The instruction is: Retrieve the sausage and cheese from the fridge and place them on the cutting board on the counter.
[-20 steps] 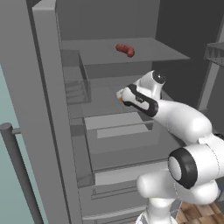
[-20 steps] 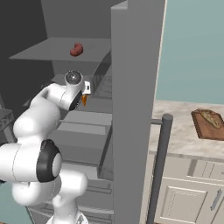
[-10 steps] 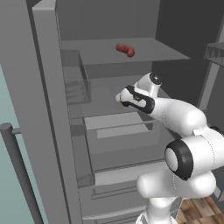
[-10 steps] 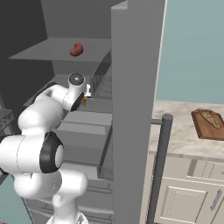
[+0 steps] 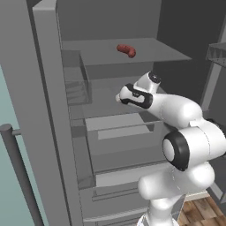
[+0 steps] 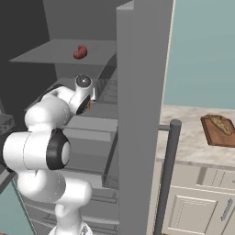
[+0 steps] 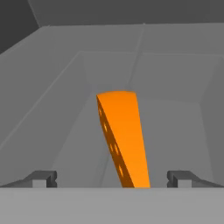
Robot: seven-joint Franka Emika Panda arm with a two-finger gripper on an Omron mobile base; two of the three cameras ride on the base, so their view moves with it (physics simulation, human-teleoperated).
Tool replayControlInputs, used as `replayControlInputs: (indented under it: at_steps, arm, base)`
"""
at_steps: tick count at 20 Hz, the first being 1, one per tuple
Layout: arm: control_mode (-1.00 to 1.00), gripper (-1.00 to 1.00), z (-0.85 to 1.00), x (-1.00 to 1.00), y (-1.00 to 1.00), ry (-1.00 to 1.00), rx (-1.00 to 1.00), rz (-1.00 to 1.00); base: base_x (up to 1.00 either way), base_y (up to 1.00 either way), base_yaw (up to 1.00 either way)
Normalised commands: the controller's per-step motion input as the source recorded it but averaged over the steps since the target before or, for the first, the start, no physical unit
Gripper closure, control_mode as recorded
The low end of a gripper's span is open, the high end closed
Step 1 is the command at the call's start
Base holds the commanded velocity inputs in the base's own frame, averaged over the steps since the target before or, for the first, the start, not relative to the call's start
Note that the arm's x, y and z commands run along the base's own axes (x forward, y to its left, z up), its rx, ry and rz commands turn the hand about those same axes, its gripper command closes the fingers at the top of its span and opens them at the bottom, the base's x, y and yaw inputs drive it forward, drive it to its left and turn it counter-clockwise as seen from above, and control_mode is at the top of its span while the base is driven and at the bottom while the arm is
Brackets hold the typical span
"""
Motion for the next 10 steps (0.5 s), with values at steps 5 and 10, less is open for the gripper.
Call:
replayControlInputs:
  at_steps: [5,10]
  arm:
    - [-1.0,-1.0,-0.05,0.0,0.0,0.0,-0.03,0.02]
    - [-1.0,-1.0,-0.09,0.01,0.0,0.0,-0.03,0.01]
  base:
    - [0.0,0.0,0.0]
    - [0.0,0.0,0.0]
